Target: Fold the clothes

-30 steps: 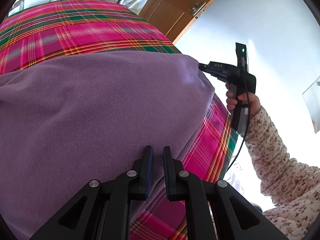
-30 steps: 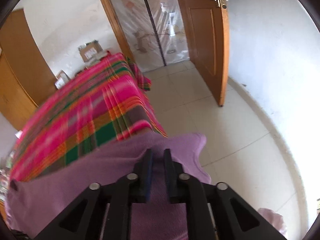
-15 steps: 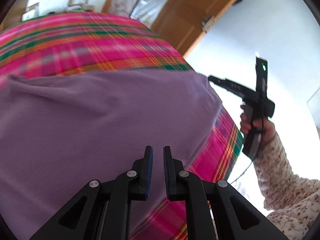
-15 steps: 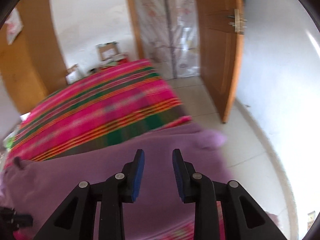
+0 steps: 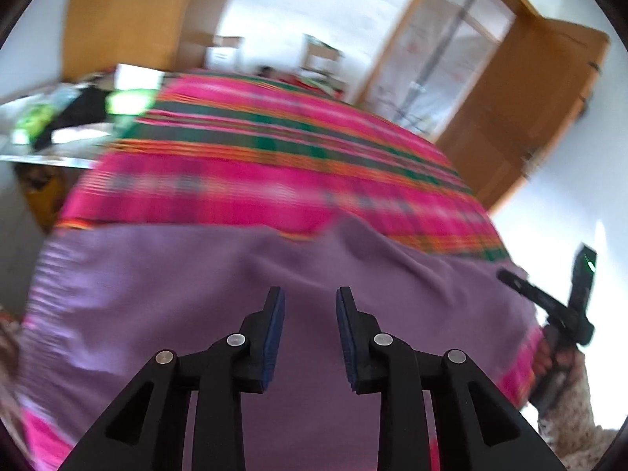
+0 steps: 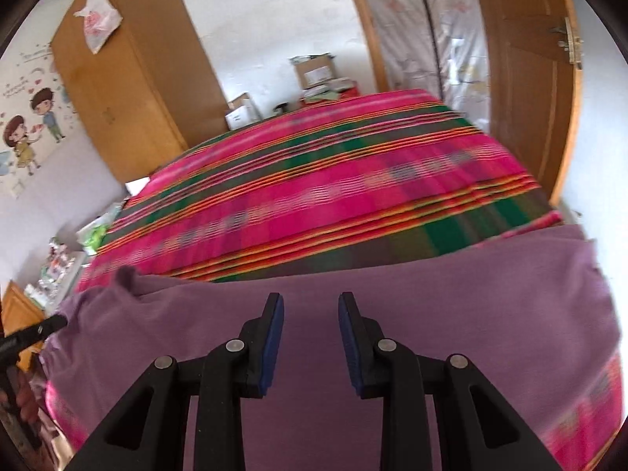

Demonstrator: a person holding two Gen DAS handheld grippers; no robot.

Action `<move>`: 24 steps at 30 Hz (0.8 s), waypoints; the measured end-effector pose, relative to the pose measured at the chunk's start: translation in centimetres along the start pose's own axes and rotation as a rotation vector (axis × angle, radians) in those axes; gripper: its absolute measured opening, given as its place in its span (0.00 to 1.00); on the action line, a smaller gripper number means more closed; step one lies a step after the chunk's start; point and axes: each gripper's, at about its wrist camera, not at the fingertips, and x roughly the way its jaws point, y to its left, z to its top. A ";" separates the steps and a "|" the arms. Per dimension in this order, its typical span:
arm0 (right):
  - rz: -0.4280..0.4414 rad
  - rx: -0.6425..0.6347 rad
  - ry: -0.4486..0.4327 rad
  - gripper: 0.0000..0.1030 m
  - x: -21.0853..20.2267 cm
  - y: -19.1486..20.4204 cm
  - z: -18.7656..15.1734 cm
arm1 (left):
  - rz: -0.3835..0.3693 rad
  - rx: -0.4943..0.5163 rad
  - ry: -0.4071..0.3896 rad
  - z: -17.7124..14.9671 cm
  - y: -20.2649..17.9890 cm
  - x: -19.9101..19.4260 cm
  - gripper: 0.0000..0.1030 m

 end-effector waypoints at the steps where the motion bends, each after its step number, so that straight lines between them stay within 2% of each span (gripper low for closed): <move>1: 0.022 -0.004 0.003 0.28 0.3 0.7 -0.1 | 0.033 -0.009 -0.008 0.5 1.0 -0.3 0.27; 2: 0.038 -0.006 0.006 0.28 0.5 1.4 -0.2 | 0.066 -0.017 -0.016 1.0 2.1 -0.6 0.27; 6: 0.104 -0.004 0.011 0.29 1.1 4.1 -1.4 | 0.213 0.100 -0.035 2.9 4.5 -0.5 0.27; 9: 0.148 -0.001 0.018 0.33 1.4 5.6 -2.0 | 0.287 0.187 0.023 3.9 6.0 0.7 0.28; 13: 0.166 -0.003 0.036 0.33 1.8 7.0 -2.7 | 0.288 0.257 0.079 4.2 8.0 1.9 0.28; 15: 0.167 0.003 0.045 0.33 2.1 7.3 -2.8 | 0.225 0.263 0.128 4.2 9.1 2.4 0.28; 19: 0.169 0.024 0.055 0.33 2.4 7.8 -2.7 | 0.178 0.374 0.149 4.1 9.6 2.6 0.28; 21: 0.170 0.031 0.069 0.34 2.8 7.9 -2.7 | 0.157 0.438 0.168 4.2 9.8 2.9 0.41; 24: 0.169 0.041 0.090 0.34 3.4 8.2 -2.7 | 0.148 0.480 0.210 4.5 10.1 3.3 0.42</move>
